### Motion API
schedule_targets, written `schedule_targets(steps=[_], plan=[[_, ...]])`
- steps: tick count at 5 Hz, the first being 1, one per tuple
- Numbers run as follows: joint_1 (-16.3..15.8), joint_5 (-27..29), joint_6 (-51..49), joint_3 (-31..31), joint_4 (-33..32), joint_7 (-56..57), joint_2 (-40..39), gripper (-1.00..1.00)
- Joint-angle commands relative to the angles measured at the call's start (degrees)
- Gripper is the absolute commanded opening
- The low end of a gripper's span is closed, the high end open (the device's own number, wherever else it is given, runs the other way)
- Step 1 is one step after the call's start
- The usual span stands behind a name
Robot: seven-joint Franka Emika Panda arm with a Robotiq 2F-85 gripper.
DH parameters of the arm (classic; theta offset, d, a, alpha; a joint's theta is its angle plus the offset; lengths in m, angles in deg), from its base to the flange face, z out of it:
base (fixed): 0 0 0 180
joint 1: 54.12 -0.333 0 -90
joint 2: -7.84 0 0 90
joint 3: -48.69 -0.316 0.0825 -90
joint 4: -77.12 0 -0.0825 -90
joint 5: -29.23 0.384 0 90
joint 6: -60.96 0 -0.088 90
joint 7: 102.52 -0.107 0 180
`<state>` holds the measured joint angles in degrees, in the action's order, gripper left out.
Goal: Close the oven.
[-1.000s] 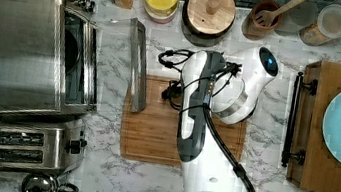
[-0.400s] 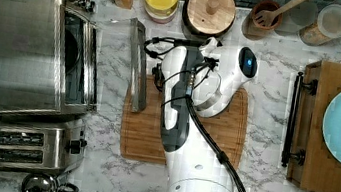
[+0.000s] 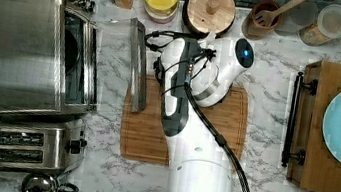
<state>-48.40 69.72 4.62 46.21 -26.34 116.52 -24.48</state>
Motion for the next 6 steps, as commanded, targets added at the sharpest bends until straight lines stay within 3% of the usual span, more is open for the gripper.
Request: schedule_targets(steps=[1,3,4,6], plan=[[1.5,4.3,-6.1,-4.5,7.2,4.5,0.5,-1.00],[1.5,5.9,-6.8,-5.8,7.1,3.4,0.6,-1.00],[0.1,3.9,-7.3,-6.6,8.3,1.8,-1.8,-1.00],[0.3,1.5,-11.3,-7.3,13.2,-2.8,-5.1,-1.00]])
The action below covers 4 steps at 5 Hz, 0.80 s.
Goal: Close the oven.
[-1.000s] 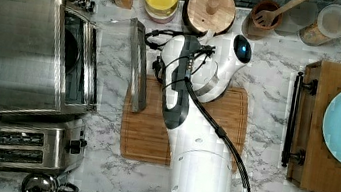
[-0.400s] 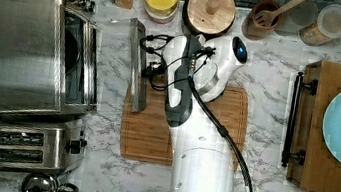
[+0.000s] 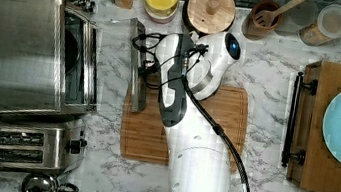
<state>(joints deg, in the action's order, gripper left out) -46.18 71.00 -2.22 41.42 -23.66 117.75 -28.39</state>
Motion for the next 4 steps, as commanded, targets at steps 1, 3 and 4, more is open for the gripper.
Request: schedule_targets(steps=[1,3,4], plan=[[-2.2,-1.1,-8.9,-2.4,14.9,-6.6,-4.9,-1.00],[-1.5,1.6,-9.4,-4.2,12.8,-6.0,-2.2,-1.00],[-2.4,2.6,-9.1,-5.2,10.2,-5.4,1.7,-1.00]])
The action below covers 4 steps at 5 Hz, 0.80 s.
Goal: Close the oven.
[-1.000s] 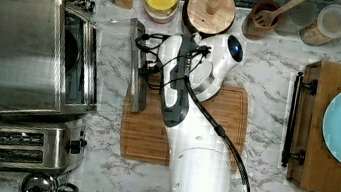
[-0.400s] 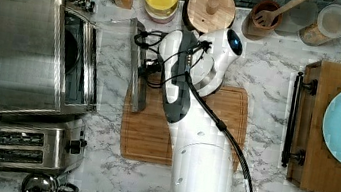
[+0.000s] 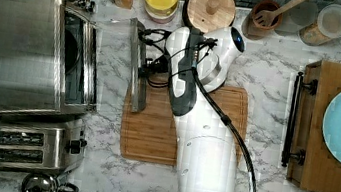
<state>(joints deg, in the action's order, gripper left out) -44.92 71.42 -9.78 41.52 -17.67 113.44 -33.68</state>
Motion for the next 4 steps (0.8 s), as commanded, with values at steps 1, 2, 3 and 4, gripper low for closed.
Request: schedule_targets(steps=[1,2,3,4], plan=[[-4.6,2.9,-0.7,-6.6,1.2,-0.5,11.1,-1.00],[-9.0,-1.6,1.3,-6.5,-0.7,-2.5,15.2,-1.00],[-11.5,-3.3,5.2,-7.6,-5.0,-3.1,18.8,-1.00],[-11.8,-5.6,4.6,-9.4,-4.9,-4.7,20.1,-1.00]])
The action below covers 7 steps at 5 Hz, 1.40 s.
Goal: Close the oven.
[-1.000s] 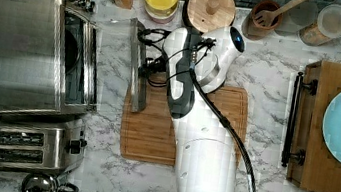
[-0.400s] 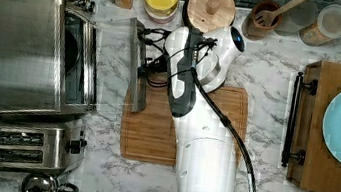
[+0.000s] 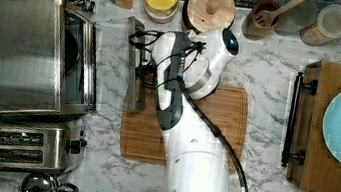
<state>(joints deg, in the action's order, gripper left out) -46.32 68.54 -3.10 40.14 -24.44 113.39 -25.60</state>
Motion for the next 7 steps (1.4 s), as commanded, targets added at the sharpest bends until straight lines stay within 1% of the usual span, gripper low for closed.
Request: schedule_targets(steps=[1,2,3,4,5,6,7], plan=[[-13.6,-10.1,3.0,-8.5,-0.6,-8.6,13.5,-1.00],[-17.5,-19.9,6.6,-8.3,-1.9,-15.5,13.9,-1.00],[-23.0,-36.3,9.6,-6.3,-1.6,-31.1,12.8,-1.00],[-22.3,-40.3,11.6,-6.5,-2.4,-36.8,13.6,-1.00],[-24.4,-46.7,15.1,-3.9,-4.8,-45.2,17.4,-1.00],[-29.1,-61.7,18.8,-0.9,-8.3,-61.5,23.1,-1.00],[-24.7,-56.3,20.0,-3.0,-9.7,-57.9,27.0,-1.00]])
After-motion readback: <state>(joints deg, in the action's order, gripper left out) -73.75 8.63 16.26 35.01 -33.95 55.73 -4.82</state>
